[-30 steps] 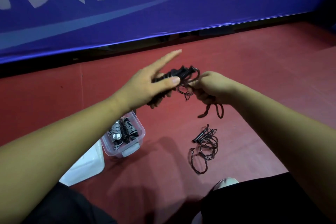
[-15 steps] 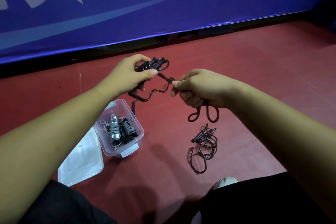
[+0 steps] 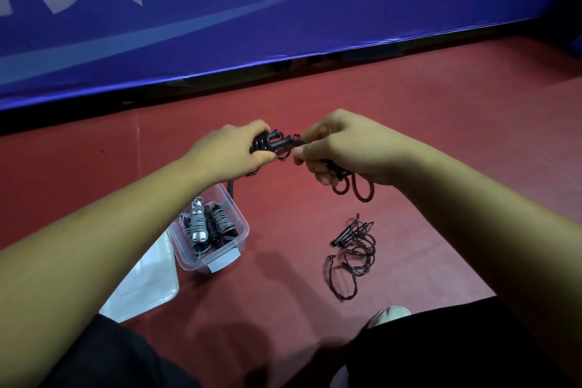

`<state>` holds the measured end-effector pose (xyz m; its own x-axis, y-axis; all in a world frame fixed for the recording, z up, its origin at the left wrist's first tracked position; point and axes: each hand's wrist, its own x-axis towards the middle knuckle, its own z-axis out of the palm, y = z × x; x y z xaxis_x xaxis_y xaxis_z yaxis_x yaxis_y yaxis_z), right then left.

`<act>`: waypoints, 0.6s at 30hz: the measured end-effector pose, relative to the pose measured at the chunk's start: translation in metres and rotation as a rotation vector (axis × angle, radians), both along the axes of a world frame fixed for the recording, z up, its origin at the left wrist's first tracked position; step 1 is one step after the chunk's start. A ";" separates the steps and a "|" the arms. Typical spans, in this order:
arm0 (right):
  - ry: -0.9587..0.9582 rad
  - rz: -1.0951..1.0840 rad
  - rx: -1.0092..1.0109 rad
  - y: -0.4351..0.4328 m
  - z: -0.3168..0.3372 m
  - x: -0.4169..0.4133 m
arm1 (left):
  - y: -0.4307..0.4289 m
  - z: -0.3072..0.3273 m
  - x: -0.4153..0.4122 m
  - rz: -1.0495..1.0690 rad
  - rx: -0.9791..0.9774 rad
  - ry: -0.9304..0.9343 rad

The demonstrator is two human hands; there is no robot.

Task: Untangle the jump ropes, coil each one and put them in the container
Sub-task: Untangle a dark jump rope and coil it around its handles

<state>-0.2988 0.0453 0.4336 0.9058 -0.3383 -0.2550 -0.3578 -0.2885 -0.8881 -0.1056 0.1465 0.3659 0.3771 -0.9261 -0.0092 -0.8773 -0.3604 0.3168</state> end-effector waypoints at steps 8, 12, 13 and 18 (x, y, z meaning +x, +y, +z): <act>-0.106 -0.130 0.010 -0.012 0.001 0.001 | 0.007 0.011 -0.025 -0.233 0.097 0.008; -0.130 -0.146 0.030 -0.018 0.001 0.001 | 0.012 0.020 -0.039 -0.223 0.087 0.042; -0.132 -0.136 0.025 -0.018 0.001 0.002 | 0.012 0.020 -0.043 -0.223 0.082 0.048; -0.148 -0.156 0.005 -0.024 -0.003 0.003 | 0.013 0.020 -0.049 -0.273 -0.036 0.092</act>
<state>-0.2958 0.0210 0.4309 0.8702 -0.4764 -0.1253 -0.2634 -0.2351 -0.9356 -0.1542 0.1600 0.3860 0.1130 -0.9936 0.0032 -0.9074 -0.1019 0.4078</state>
